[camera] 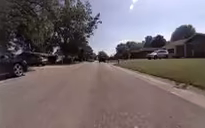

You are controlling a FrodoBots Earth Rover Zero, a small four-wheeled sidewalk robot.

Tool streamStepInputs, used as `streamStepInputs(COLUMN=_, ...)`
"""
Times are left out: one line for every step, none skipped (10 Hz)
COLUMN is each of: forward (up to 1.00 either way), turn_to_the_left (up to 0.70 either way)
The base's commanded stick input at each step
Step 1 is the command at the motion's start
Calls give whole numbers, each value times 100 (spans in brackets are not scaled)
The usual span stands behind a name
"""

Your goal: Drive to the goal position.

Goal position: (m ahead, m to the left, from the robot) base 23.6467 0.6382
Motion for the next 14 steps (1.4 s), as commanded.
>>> streamStepInputs(forward=50, turn_to_the_left=0)
streamStepInputs(forward=50, turn_to_the_left=0)
streamStepInputs(forward=50, turn_to_the_left=0)
streamStepInputs(forward=50, turn_to_the_left=0)
streamStepInputs(forward=50, turn_to_the_left=0)
streamStepInputs(forward=50, turn_to_the_left=0)
streamStepInputs(forward=50, turn_to_the_left=0)
streamStepInputs(forward=50, turn_to_the_left=0)
streamStepInputs(forward=50, turn_to_the_left=0)
streamStepInputs(forward=50, turn_to_the_left=0)
streamStepInputs(forward=50, turn_to_the_left=0)
streamStepInputs(forward=50, turn_to_the_left=0)
streamStepInputs(forward=50, turn_to_the_left=0)
streamStepInputs(forward=50, turn_to_the_left=0)
